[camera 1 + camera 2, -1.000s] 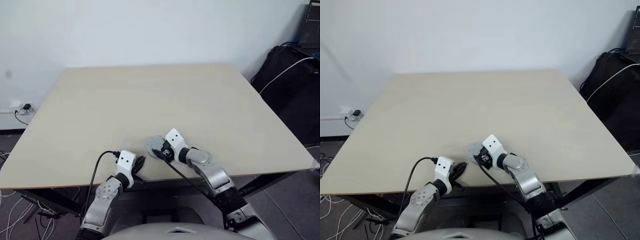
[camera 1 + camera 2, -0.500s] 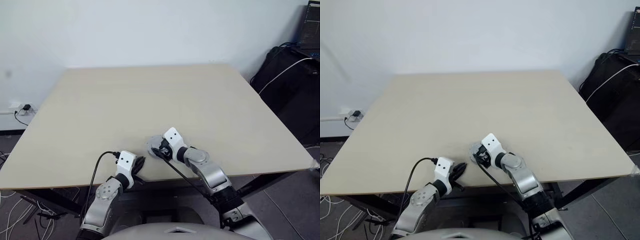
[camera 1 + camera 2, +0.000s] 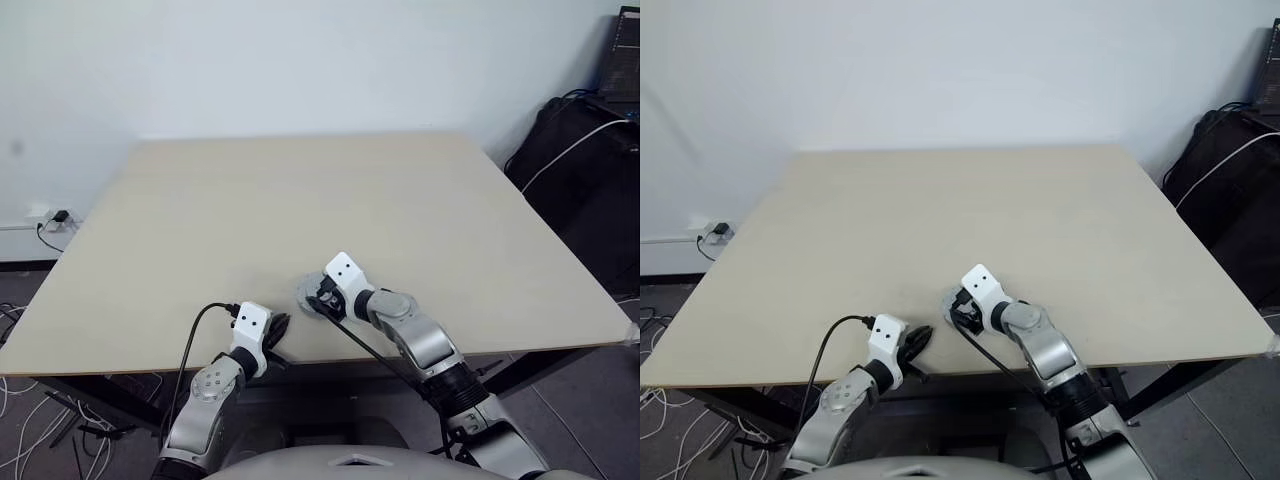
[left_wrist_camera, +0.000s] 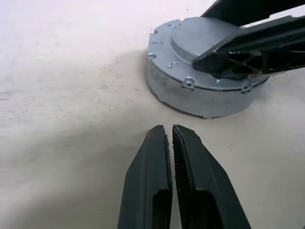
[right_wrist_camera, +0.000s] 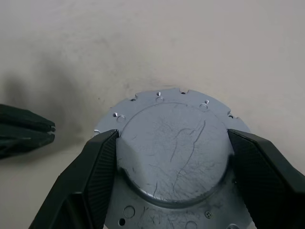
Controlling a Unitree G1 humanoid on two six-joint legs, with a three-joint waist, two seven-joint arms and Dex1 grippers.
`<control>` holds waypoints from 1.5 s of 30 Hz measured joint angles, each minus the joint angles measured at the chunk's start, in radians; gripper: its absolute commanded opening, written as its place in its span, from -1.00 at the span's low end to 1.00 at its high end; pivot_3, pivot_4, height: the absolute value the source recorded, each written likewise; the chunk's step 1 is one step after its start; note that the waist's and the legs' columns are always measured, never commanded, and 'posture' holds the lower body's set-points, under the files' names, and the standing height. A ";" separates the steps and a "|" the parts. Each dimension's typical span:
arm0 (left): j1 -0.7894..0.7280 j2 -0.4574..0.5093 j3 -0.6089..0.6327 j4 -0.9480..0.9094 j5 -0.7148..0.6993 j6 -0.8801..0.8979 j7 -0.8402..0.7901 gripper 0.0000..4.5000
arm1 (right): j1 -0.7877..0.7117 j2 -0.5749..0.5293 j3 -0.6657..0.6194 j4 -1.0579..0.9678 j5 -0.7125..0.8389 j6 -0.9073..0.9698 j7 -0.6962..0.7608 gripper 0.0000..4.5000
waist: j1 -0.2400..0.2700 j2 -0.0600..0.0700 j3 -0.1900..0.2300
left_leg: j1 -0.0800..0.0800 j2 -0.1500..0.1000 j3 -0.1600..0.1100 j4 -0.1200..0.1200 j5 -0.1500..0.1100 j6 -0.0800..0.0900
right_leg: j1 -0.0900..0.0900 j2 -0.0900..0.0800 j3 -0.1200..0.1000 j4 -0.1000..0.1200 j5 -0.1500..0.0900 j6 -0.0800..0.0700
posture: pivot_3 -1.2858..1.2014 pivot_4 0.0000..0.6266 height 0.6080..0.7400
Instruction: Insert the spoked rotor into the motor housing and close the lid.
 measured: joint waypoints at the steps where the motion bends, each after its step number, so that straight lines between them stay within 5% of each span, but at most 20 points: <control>1: 0.000 0.001 0.000 0.000 0.000 0.000 0.000 -0.87 | 0.000 0.000 0.000 0.000 0.000 0.000 0.000 0.45 | 0.000 0.000 0.000 | 0.000 0.000 0.000 0.000 0.000 0.000 | 0.000 0.000 0.000 0.000 0.000 0.000 | 0.03 -1.00 1.00; 22: -0.082 -0.011 0.076 -0.025 -0.022 0.007 0.050 -0.87 | 0.047 0.053 -0.031 0.042 0.006 -0.071 -0.076 0.45 | -0.004 -0.001 0.000 | 0.008 0.001 -0.001 0.000 -0.003 -0.005 | 0.009 -0.001 0.001 0.000 -0.003 -0.004 | 0.03 -1.00 1.00; 35: -0.405 -0.050 0.164 0.102 -0.236 0.411 -0.049 -0.87 | 0.047 0.054 -0.029 0.032 0.012 -0.062 -0.073 0.45 | -0.008 -0.004 0.002 | 0.009 0.000 -0.001 -0.001 -0.003 -0.005 | 0.009 0.001 0.000 0.000 -0.001 0.000 | 0.03 -1.00 1.00; 45: -0.502 0.001 0.136 0.232 -0.244 0.543 -0.143 -0.87 | 0.053 0.054 -0.028 0.000 0.013 -0.037 -0.079 0.45 | -0.010 -0.008 0.005 | 0.007 0.000 -0.002 -0.002 -0.003 -0.006 | 0.007 0.000 0.001 -0.001 -0.001 0.001 | 0.03 -1.00 1.00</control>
